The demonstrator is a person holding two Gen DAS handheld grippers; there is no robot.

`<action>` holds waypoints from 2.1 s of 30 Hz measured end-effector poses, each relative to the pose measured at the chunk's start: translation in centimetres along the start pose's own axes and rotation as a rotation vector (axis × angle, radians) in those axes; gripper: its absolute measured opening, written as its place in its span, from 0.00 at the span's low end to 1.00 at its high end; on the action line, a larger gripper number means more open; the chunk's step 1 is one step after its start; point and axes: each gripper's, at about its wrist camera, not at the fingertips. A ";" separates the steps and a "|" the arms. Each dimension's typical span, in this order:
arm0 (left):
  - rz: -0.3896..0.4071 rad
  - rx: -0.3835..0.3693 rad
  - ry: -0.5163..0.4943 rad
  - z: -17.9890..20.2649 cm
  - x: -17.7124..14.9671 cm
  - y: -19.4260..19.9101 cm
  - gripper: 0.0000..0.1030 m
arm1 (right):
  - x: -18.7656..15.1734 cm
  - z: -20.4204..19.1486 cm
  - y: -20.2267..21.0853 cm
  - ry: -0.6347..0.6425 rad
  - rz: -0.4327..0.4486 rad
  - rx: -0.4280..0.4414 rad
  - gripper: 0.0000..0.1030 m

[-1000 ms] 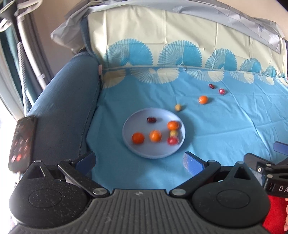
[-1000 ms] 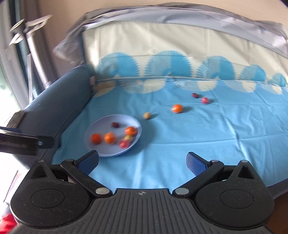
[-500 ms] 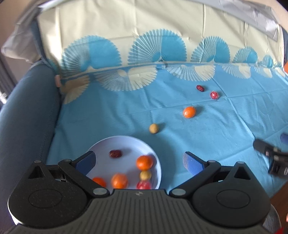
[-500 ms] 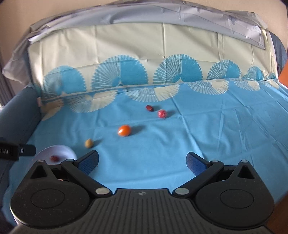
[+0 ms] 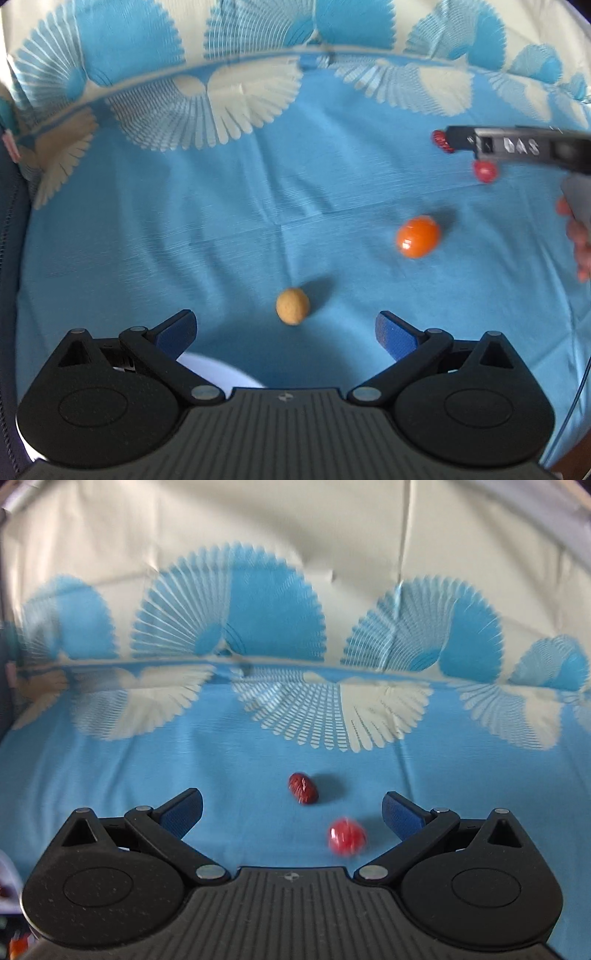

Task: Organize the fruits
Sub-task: 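Grasp the small tan round fruit with the left tool while the right tool grasps a red date, then carry the tan fruit and red date over the blue plate with both tools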

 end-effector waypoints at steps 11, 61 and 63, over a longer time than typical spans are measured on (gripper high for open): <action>-0.108 -0.085 -0.023 -0.4 2.0 -5.1 0.27 | 0.0 0.0 -9.0 0.059 -0.228 0.014 0.66; 0.377 -0.022 0.191 -4.4 -38.1 35.6 0.26 | -25.2 -22.8 46.6 0.119 0.131 0.339 0.20; 0.388 -0.012 0.203 -4.7 -38.3 35.9 0.26 | -25.2 -22.9 46.9 0.125 0.140 0.333 0.20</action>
Point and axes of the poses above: each gripper's, at about its wrist camera, not at the fingertips, and y roughly against the way its jaws point, z to its right, x to its top, and after that the axes turned 2 degrees about z, right-handed
